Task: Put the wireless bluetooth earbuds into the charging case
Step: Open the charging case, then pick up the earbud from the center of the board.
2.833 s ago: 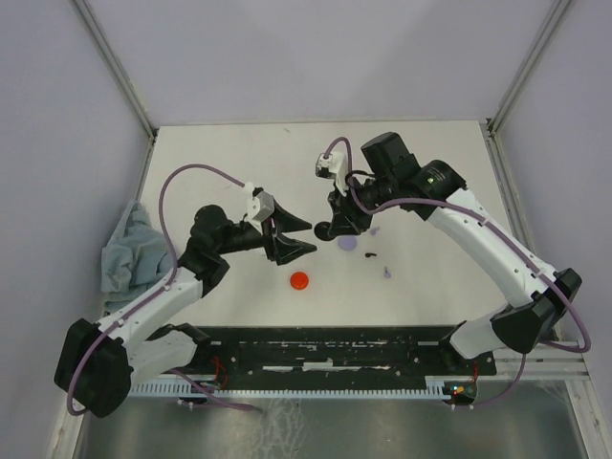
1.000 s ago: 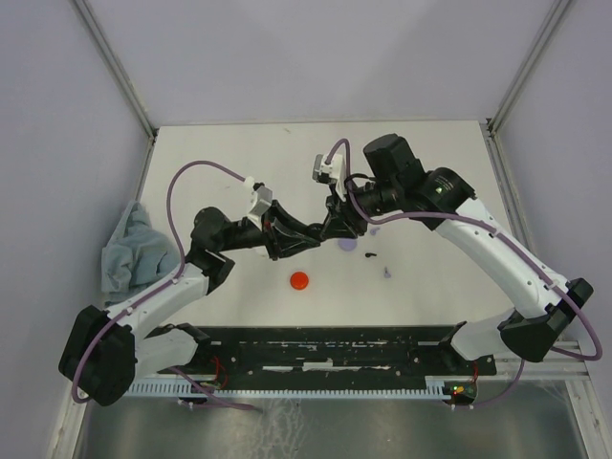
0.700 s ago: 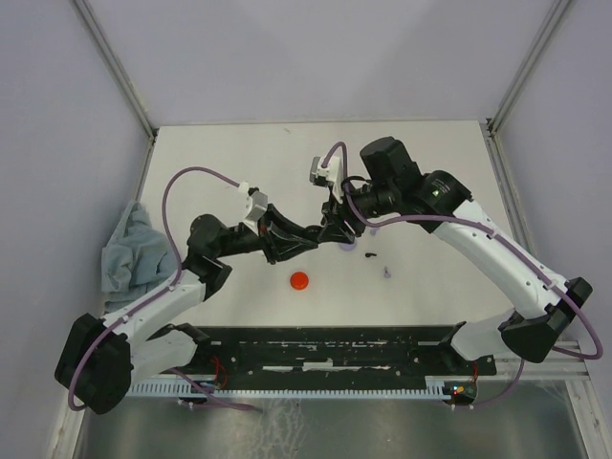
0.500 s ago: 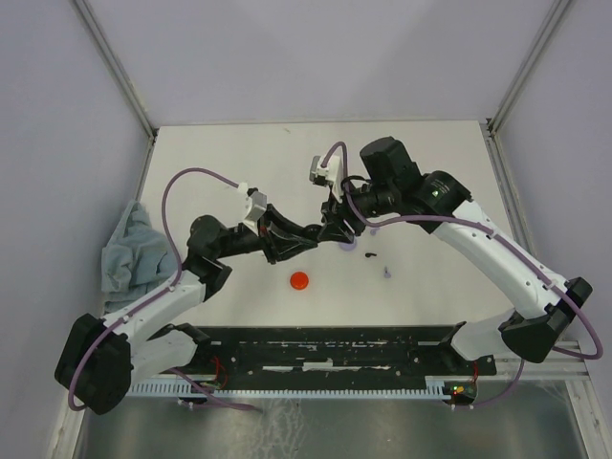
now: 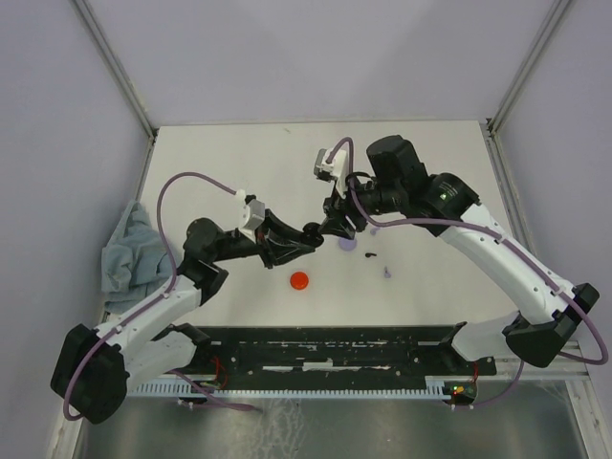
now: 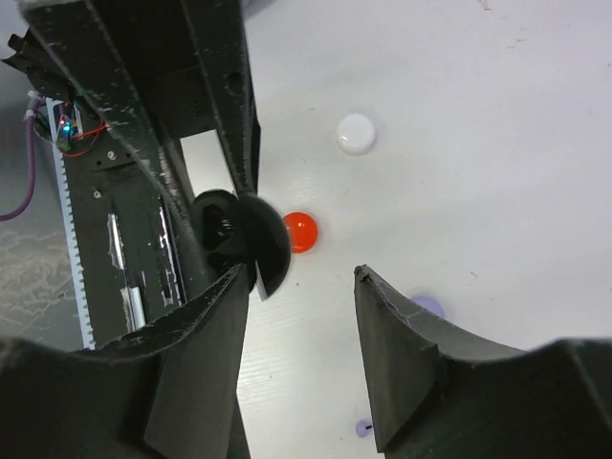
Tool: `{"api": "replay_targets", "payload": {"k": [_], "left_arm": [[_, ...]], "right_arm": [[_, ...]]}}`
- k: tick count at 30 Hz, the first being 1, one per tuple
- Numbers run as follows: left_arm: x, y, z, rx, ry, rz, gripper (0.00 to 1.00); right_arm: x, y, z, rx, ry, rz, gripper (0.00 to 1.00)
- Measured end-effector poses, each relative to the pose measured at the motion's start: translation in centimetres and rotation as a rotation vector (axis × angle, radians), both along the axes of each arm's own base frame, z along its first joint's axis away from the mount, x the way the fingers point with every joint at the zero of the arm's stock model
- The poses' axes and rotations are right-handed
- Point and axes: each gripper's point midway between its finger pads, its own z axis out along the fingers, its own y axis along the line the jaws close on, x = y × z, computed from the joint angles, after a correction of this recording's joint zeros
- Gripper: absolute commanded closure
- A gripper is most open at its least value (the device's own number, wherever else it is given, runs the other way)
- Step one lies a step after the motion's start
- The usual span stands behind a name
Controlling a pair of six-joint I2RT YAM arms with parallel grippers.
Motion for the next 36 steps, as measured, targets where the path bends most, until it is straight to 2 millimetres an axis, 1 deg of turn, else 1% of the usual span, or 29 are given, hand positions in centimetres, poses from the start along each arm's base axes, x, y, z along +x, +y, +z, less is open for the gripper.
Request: {"api": "replay_targets", "payload": {"k": [3, 7, 10, 13, 17, 20, 21, 22, 23, 25, 28, 32, 36], "left_arm": [[-0.4, 0.1, 0.0, 0.005, -0.023, -0.011, 0.97], [-0.5, 0.2, -0.4, 0.012, -0.05, -0.014, 0.97], [-0.4, 0.4, -0.8, 0.017, -0.07, 0.008, 0.97], [-0.2, 0.7, -1.3, 0.025, -0.085, 0.039, 0.97], [0.6, 1.2, -1.6, 0.035, -0.114, 0.113, 0.97], [1.4, 1.7, -1.7, 0.036, -0.124, 0.172, 0.97], [1.5, 1.9, -1.7, 0.033, -0.123, 0.193, 0.97], [1.8, 2.2, -1.7, 0.031, -0.119, 0.219, 0.97], [1.9, 2.4, -1.7, 0.029, -0.119, 0.233, 0.97], [2.2, 2.9, -1.6, 0.028, -0.117, 0.259, 0.97], [2.8, 3.8, -1.5, 0.024, -0.117, 0.31, 0.97], [3.3, 4.8, -1.4, 0.014, -0.121, 0.366, 0.97], [4.0, 5.3, -1.9, 0.016, -0.109, 0.41, 0.97]], "right_arm": [[0.5, -0.2, 0.1, -0.004, -0.01, -0.031, 0.42], [0.7, -0.3, 0.0, -0.008, -0.002, -0.051, 0.41], [0.7, -0.4, -0.1, -0.011, 0.009, -0.07, 0.4], [1.3, -0.8, -0.2, -0.026, 0.015, -0.125, 0.39], [2.1, -2.2, -1.3, -0.085, 0.032, -0.222, 0.39], [2.6, -3.6, -2.7, -0.148, 0.056, -0.298, 0.39], [2.8, -4.0, -3.3, -0.169, 0.066, -0.32, 0.39], [3.1, -5.3, -5.4, -0.233, 0.103, -0.374, 0.39], [3.1, -5.5, -5.6, -0.24, 0.107, -0.379, 0.39], [3.4, -6.5, -7.7, -0.295, 0.143, -0.422, 0.39], [3.9, -8.4, -11.9, -0.401, 0.22, -0.478, 0.39], [4.5, -10.1, -16.2, -0.505, 0.294, -0.526, 0.39], [5.5, -11.1, -19.6, -0.598, 0.336, -0.556, 0.41]]}}
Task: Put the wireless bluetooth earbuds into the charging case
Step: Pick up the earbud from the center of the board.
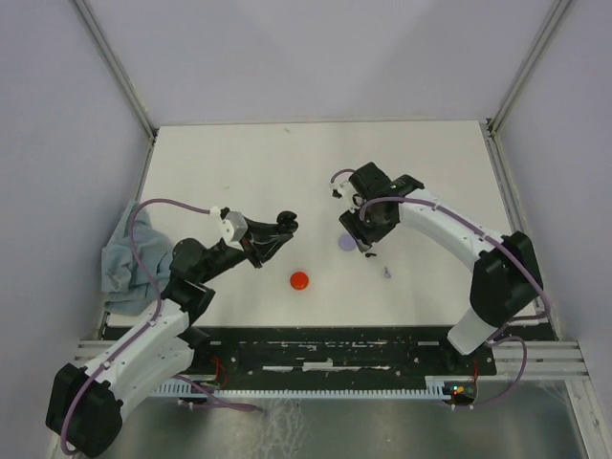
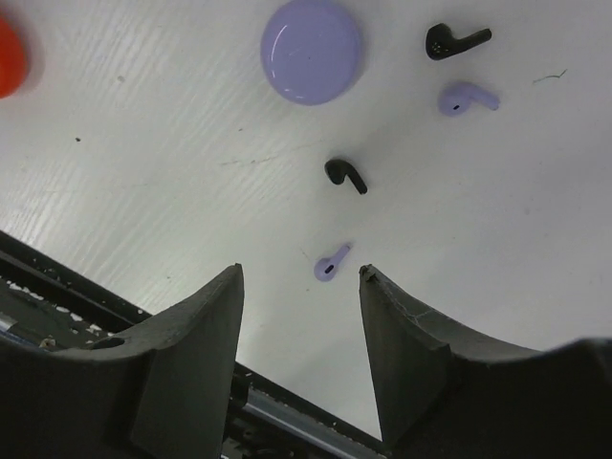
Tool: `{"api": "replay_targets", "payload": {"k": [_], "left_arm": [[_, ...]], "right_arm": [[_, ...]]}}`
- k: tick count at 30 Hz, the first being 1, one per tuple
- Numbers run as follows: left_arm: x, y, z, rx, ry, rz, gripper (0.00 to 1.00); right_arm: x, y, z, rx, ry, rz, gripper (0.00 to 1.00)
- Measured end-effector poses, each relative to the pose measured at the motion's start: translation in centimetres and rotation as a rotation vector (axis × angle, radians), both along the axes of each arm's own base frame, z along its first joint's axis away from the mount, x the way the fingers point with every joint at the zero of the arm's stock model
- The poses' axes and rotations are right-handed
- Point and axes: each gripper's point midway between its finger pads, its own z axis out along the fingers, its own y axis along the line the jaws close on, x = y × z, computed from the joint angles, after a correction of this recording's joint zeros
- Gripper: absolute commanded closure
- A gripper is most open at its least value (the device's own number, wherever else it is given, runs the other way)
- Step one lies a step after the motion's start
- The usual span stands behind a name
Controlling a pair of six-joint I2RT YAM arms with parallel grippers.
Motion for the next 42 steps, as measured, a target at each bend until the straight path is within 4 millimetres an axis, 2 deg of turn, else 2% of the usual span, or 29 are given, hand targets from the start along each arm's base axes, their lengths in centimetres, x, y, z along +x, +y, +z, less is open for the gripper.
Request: {"api": "replay_targets", "payload": {"k": [8, 22, 27, 42], "left_arm": [[0.6, 0.4, -0.2, 0.005, -0.011, 0.034, 0.97], [0.8, 0.3, -0.3, 0.014, -0.023, 0.036, 0.97], [0.8, 0.2, -0.4, 0.015, -0.023, 0.033, 0.97], [0.8, 0.2, -0.5, 0.016, -0.02, 0.029, 0.97]], "right_arm": [[1.2, -0.7, -5.2, -0.125, 0.071, 0.007, 0.45], [1.7, -1.4, -10.1, -0.228, 0.14, 0.059, 0.55], [1.8, -1.5, -10.9, -0.246, 0.146, 0.068, 0.61], [2.0, -1.5, -10.8, -0.244, 0.135, 0.066, 0.78]]}}
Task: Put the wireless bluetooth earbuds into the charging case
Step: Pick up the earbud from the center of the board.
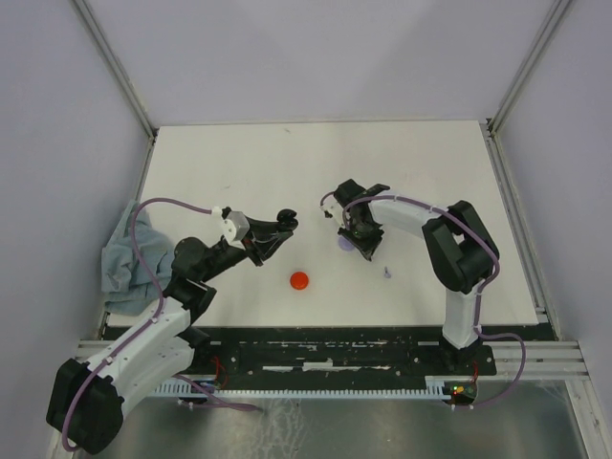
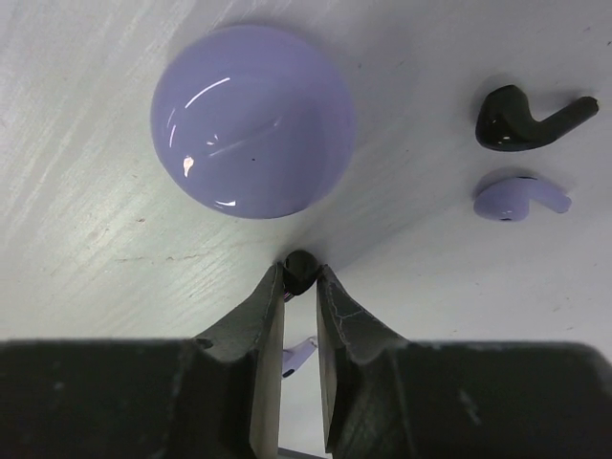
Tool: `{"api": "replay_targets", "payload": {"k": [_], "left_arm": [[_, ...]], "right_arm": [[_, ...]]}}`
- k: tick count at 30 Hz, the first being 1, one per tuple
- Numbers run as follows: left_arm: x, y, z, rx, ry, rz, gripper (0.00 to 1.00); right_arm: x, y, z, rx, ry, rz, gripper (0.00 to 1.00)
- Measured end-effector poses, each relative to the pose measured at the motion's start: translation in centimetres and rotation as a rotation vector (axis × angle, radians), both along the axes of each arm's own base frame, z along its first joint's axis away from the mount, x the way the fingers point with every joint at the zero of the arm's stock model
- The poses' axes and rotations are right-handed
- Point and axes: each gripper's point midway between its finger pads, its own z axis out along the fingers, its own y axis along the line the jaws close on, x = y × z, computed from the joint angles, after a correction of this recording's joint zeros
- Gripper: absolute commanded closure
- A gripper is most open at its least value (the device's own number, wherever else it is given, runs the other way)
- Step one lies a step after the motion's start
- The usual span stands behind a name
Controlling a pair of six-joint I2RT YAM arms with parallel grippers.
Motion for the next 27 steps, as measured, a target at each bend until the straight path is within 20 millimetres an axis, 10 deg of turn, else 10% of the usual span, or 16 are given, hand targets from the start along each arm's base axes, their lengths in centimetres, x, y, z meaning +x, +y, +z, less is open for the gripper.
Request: {"api": "replay_targets", "payload": {"k": [9, 27], "left_arm": [[0.0, 0.0, 0.2, -0.005, -0.009, 0.0, 0.97], [-0.5, -0.3, 0.5, -0.024, -0.066, -0.034, 0.97]], "right_arm": [[0.0, 0.5, 2.5, 0.066, -0.066, -0.049, 0.82], [-0.6, 7.0, 18.8, 0.436, -0.456, -0.084, 0.83]]}}
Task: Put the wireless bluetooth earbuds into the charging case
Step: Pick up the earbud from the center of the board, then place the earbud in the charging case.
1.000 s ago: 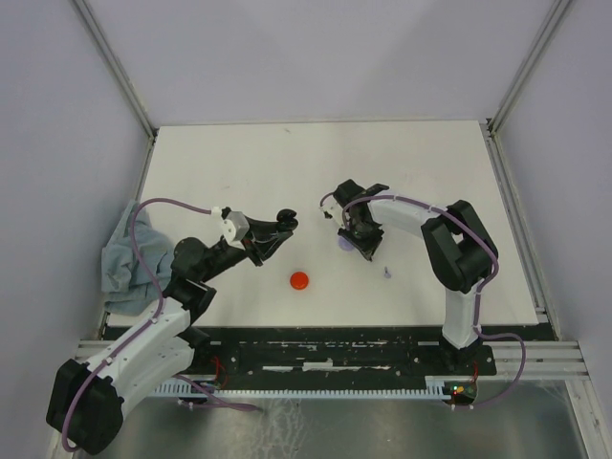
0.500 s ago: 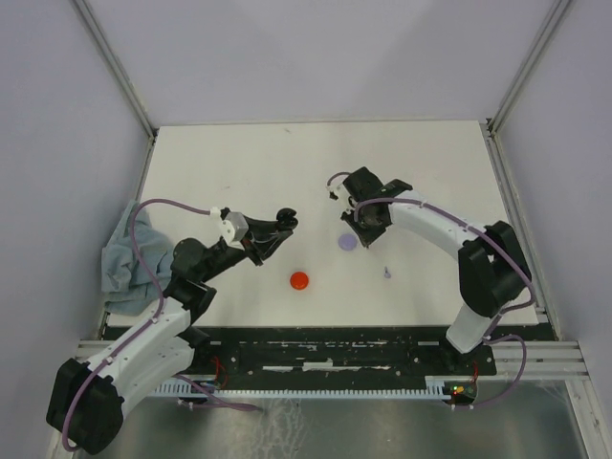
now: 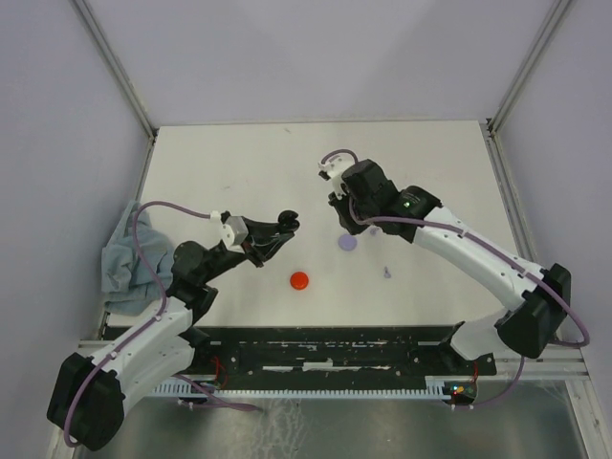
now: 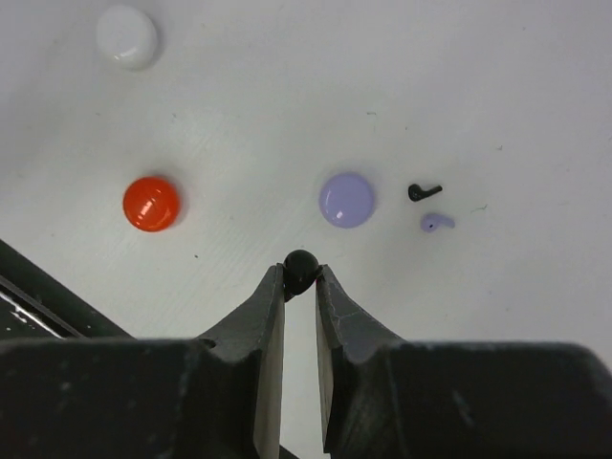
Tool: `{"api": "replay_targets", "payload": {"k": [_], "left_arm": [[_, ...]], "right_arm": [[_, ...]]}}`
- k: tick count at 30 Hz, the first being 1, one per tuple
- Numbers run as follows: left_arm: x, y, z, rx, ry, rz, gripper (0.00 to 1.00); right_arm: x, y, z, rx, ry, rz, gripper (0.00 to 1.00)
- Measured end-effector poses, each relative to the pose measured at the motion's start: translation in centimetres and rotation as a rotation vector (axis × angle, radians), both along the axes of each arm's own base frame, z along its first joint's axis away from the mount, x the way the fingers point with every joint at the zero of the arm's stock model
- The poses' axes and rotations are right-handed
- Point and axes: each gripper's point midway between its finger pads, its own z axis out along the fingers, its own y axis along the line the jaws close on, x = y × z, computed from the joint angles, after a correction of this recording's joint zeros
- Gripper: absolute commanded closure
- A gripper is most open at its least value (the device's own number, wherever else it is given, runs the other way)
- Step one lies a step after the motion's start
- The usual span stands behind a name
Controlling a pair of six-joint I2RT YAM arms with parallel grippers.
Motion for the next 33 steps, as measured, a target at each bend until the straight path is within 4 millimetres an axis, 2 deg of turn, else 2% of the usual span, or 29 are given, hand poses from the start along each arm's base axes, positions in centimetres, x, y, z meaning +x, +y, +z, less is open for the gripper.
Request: {"api": "replay_targets", "payload": {"k": [7, 15, 19, 24, 33], "left_arm": [[-0.1, -0.3, -0.2, 0.007, -0.004, -0.025, 0.97], [0.0, -1.1, -1.2, 0.022, 0.022, -0.047, 0.97], [0.1, -1.7, -1.0, 0.02, 0.019, -0.061, 0.97], [0.3, -2.3, -0.3, 0.007, 0.003, -0.061, 0.97], [0.7, -2.6, 0.6, -0.019, -0.015, -0.039, 0.97]], "right_arm": [[-1.6, 2.0, 6.7, 0.149, -0.163, 0.013, 0.83], [-3.0, 3.7, 12.4, 0.328, -0.298, 0.032, 0.83], [-4.0, 4.9, 14.6, 0.418, -0.353, 0.062, 0.83], [-4.9, 6.9, 15.1, 0.48, -0.386, 0.104, 0.83], [-6.4, 9.4, 13.6, 0.505, -0.429, 0.147, 0.83]]}}
